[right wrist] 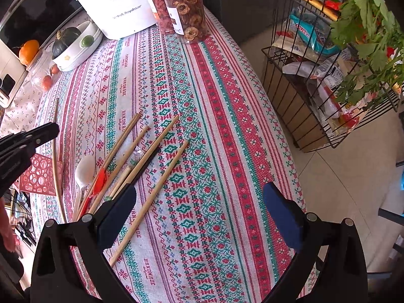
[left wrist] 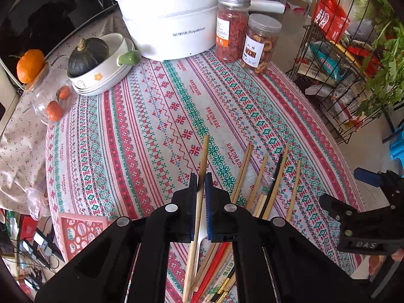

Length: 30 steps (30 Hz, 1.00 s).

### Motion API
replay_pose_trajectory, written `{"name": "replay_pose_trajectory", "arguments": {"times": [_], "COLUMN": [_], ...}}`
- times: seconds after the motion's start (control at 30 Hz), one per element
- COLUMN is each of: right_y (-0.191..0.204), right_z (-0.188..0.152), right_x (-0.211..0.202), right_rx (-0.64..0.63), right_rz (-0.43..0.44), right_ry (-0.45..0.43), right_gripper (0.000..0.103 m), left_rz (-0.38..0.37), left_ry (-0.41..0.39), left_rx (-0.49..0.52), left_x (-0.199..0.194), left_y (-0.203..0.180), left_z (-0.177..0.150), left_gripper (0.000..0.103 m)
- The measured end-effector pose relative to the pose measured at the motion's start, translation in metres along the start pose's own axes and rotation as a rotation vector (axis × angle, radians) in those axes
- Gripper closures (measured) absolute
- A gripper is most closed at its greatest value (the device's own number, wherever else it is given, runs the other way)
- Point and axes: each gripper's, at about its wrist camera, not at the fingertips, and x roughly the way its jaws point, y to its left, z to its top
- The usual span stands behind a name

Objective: Organize utensils
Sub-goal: 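Grasp a wooden chopstick with the right tool while the left tool lifts its chopstick, then carry both chopsticks over the pink basket and open both tools to drop them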

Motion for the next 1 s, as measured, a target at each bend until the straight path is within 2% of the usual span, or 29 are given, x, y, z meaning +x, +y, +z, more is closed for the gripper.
{"name": "replay_pose_trajectory", "arguments": {"times": [0.17, 0.23, 0.37, 0.43, 0.47, 0.53, 0.57, 0.6, 0.63, 0.73, 0.83, 1.0], "right_y": [0.010, 0.016, 0.029, 0.036, 0.040, 0.051, 0.055, 0.058, 0.062, 0.068, 0.071, 0.073], "right_z": [-0.002, -0.002, -0.004, -0.006, -0.007, -0.009, -0.010, -0.010, -0.011, -0.015, -0.020, -0.024], "right_x": [0.016, 0.024, 0.041, 0.049, 0.052, 0.053, 0.053, 0.052, 0.052, 0.051, 0.047, 0.012], "right_rx": [-0.001, -0.014, -0.034, -0.048, -0.059, -0.096, -0.101, -0.104, -0.108, -0.116, -0.117, -0.131], "right_rz": [0.026, 0.018, -0.004, -0.018, -0.040, -0.108, -0.116, -0.105, -0.101, -0.104, -0.083, -0.049], "right_ry": [0.015, 0.024, 0.040, 0.052, 0.051, 0.036, 0.029, 0.027, 0.026, 0.006, -0.014, -0.123], "right_gripper": [0.008, 0.023, 0.036, 0.047, 0.047, 0.059, 0.065, 0.077, 0.085, 0.094, 0.097, 0.097], "left_rz": [-0.030, -0.055, -0.083, -0.095, -0.098, -0.098, -0.103, -0.111, -0.123, -0.145, -0.158, -0.159], "left_ry": [-0.131, -0.178, -0.246, -0.270, -0.281, -0.305, -0.316, -0.325, -0.333, -0.357, -0.378, -0.467], "left_rx": [-0.030, -0.046, -0.082, -0.099, -0.110, -0.129, -0.142, -0.156, -0.170, -0.204, -0.222, -0.221], "left_x": [-0.055, -0.075, -0.105, -0.115, -0.119, -0.123, -0.124, -0.126, -0.127, -0.131, -0.138, -0.168], "left_y": [0.014, 0.026, 0.040, 0.046, 0.048, 0.055, 0.059, 0.063, 0.067, 0.080, 0.087, 0.096], "left_z": [-0.028, -0.045, -0.074, -0.085, -0.091, -0.100, -0.104, -0.107, -0.110, -0.118, -0.127, -0.138], "left_gripper": [0.098, 0.098, 0.098, 0.098, 0.098, 0.098, 0.098, 0.098, 0.099, 0.099, 0.099, 0.099]}}
